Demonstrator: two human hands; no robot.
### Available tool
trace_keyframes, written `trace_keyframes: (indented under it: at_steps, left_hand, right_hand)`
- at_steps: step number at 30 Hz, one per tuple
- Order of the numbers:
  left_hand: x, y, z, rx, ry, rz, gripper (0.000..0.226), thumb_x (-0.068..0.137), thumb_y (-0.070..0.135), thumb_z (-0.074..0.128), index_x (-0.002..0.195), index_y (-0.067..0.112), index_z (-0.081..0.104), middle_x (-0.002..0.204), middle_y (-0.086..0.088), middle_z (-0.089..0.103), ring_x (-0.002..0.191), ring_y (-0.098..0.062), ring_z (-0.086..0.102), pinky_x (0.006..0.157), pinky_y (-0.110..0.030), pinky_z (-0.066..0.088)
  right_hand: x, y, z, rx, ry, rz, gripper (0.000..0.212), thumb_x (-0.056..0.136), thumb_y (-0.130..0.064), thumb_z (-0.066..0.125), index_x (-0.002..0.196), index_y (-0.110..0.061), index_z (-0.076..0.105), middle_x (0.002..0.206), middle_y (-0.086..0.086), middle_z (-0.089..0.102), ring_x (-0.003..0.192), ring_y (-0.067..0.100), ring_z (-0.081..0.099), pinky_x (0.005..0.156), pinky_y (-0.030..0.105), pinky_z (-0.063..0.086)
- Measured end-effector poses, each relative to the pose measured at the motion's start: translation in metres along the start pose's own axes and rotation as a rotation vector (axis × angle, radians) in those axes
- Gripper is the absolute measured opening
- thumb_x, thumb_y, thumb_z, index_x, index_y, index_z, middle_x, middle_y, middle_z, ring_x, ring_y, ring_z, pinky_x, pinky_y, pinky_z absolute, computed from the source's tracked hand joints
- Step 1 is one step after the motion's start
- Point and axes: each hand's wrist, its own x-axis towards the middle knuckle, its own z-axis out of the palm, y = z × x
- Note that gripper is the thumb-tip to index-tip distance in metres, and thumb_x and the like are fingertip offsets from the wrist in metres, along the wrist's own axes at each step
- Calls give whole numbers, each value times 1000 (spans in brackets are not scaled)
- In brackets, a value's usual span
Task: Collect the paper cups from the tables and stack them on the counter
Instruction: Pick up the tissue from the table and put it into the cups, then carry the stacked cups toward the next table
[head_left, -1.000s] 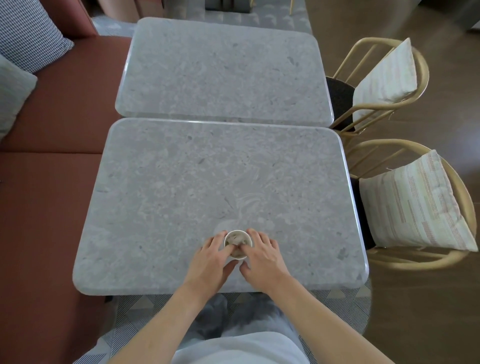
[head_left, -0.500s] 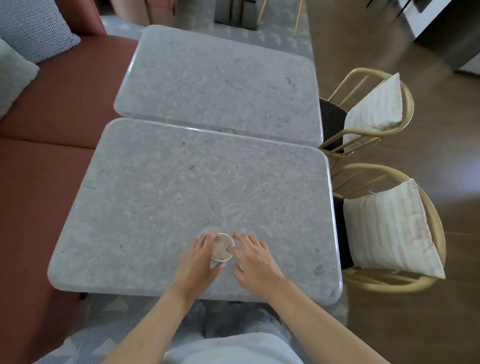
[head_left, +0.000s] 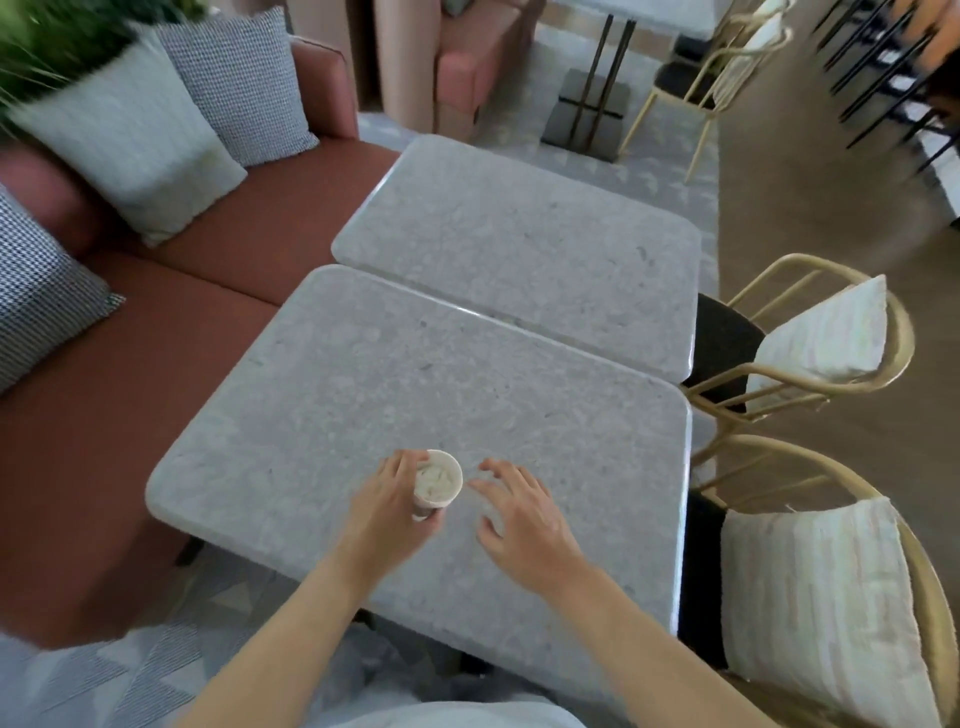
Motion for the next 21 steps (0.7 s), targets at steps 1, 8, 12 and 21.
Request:
trace_keyframes:
  at_steps: [1,8,12,21]
  left_hand:
    - [2,5,-7,21,31,-4,64,74,26,92,128,10,61,116,-3,68,100,-29,71,69,-37,57]
    - [-9,50,-60,-59,191,-111,82,73,53,90,140,39,44,126,18,61,106,-11,64,75,-33,54]
    - [-16,79,-95,-147,254,-163,88,67,65,80,145,42,44,132,23,61,113,-4,63,91,-33,57]
    - [-25,113,-158,-152,373,-120,78,77,41,83,148,26,55,140,12,61,129,-8,57,103,-42,58]
  right_hand:
    - [3,1,-5,24,13,-13,50,88,-24,59,137,-20,62,150,1,50,134,25,53,109,41,45]
    - [29,-8,-31,183,55,-151,62,87,-34,76,144,-16,60,149,0,53,138,21,51,114,34,40]
    - [34,-25,-44,301,92,-215,63,84,-37,84,137,-12,64,138,1,61,130,21,57,111,35,45]
    - [36,-62,-77,401,139,-273,67,82,-49,85,139,-21,62,133,-10,62,117,10,61,101,29,52]
